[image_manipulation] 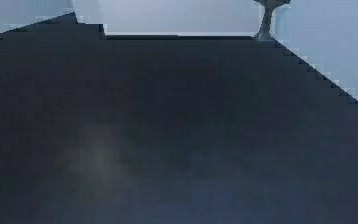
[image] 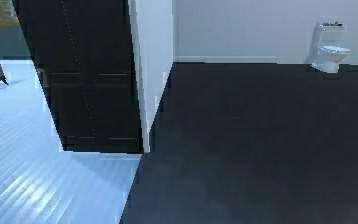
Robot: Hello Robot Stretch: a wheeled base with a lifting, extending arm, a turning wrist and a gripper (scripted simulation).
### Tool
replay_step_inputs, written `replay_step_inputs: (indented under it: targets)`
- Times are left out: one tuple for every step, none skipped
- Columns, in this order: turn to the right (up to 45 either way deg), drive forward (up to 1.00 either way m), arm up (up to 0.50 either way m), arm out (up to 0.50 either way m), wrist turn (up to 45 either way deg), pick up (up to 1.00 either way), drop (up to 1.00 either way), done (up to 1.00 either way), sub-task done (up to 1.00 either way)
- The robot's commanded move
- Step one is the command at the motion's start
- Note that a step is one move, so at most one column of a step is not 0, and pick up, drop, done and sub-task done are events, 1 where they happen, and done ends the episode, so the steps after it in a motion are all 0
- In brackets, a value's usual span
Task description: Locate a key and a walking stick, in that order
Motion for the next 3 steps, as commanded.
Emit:
replay_step_inputs:
  targets:
    - [0.0, 0.20, 0.00, 0.00, 0.0, 0.00, 0.00, 0.00, 0.00]
    - [-39.0, 0.00, 0.00, 0.00, 0.0, 0.00, 0.00, 0.00, 0.00]
    - [0.0, 0.35, 0.00, 0.00, 0.0, 0.00, 0.00, 0.00, 0.00]
